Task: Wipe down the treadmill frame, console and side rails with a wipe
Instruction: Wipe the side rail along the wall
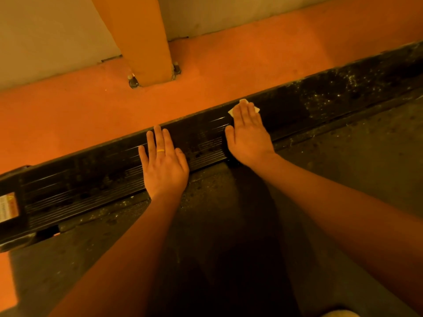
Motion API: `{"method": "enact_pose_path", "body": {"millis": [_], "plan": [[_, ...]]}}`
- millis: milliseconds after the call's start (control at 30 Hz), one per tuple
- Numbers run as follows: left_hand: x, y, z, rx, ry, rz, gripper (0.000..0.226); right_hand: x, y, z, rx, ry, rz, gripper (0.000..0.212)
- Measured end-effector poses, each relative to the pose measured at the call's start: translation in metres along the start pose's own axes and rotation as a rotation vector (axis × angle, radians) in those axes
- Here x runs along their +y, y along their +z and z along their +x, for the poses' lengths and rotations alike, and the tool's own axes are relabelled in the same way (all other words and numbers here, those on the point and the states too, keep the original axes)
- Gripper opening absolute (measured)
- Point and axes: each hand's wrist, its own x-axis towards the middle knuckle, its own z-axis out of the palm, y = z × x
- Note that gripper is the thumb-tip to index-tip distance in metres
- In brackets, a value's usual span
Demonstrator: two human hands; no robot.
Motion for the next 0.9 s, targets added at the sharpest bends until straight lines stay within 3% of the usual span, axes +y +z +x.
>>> {"method": "enact_pose_path", "body": {"millis": [200,433,667,900], "plan": [[0.001,0.0,-0.001,0.007,-0.006,0.013,0.061,-0.019,0.007,-0.007,-0.037,-0.16,0.027,0.062],[-0.001,0.001,0.0,-0.003,-0.002,0.002,0.061,0.05,-0.016,0.014,0.007,0.119,0.033,0.06],[0.001,-0.001,0.0,-0.017,-0.008,0.02,0.061,0.02,-0.002,0.004,-0.021,-0.029,0.002,0.062],[0.001,-0.002,0.0,-0.028,-0.01,0.033,0.062,0.068,-0.025,0.034,-0.026,0.131,0.074,0.061]]}}
